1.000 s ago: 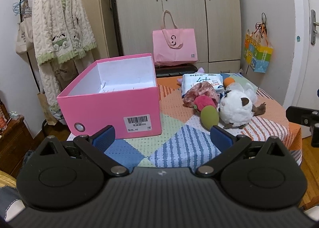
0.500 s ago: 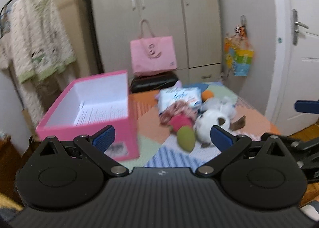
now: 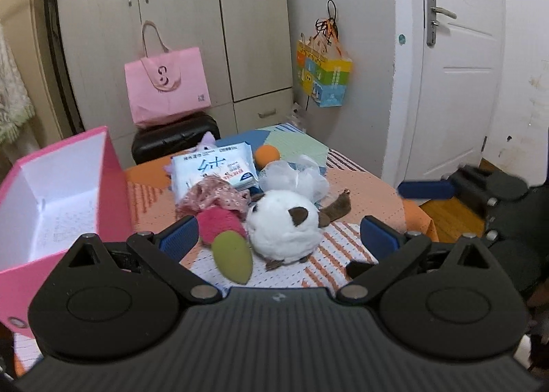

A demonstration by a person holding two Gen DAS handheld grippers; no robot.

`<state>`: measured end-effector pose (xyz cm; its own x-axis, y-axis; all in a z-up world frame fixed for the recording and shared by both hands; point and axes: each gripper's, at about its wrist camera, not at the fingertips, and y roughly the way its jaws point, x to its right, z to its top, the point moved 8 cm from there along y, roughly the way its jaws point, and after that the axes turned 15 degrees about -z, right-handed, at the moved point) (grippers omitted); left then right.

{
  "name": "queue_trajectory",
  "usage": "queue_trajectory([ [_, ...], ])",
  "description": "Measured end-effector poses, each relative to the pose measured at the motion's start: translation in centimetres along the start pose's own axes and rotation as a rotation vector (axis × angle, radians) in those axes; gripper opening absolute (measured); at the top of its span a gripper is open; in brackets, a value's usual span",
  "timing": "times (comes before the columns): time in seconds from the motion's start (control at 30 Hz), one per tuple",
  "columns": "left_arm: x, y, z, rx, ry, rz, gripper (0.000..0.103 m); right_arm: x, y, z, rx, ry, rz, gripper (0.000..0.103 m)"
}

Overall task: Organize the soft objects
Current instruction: 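Close the left gripper on the white plush toy and lift it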

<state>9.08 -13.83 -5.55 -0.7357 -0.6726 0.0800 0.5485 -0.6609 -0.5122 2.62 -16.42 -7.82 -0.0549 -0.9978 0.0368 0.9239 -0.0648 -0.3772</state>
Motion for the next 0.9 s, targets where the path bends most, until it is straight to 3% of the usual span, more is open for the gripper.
queue_trajectory([
  [0.23, -1.6, 4.3, -1.0, -0.051, -0.067, -0.080, 0.099, -0.7, 4.2, -2.3, -0.035, -0.045, 0.037, 0.102],
  [0.33, -2.0, 6.0, -1.3, -0.080, -0.070, -0.088, 0.089, -1.0, 5.2, -2.6, -0.035, -0.039, 0.075, 0.099],
  [0.47, -2.5, 7.7, -1.5, -0.108, -0.130, -0.152, 0.074, -1.3, 6.8, -2.7, -0.035, -0.039, 0.108, 0.096],
  [0.6, -3.4, 8.5, -1.2, -0.083, -0.087, -0.059, 0.074, -1.4, 8.2, -2.8, -0.034, -0.060, 0.103, 0.094],
  [0.73, -3.6, 8.9, -1.5, -0.105, -0.135, -0.113, 0.073, -2.0, 8.8, -3.3, -0.036, -0.103, 0.106, 0.093],
  [0.9, -3.2, 9.1, -1.8, -0.106, -0.092, -0.066, 0.066, -1.5, 9.1, -3.2, -0.031, -0.074, 0.088, 0.085],
])
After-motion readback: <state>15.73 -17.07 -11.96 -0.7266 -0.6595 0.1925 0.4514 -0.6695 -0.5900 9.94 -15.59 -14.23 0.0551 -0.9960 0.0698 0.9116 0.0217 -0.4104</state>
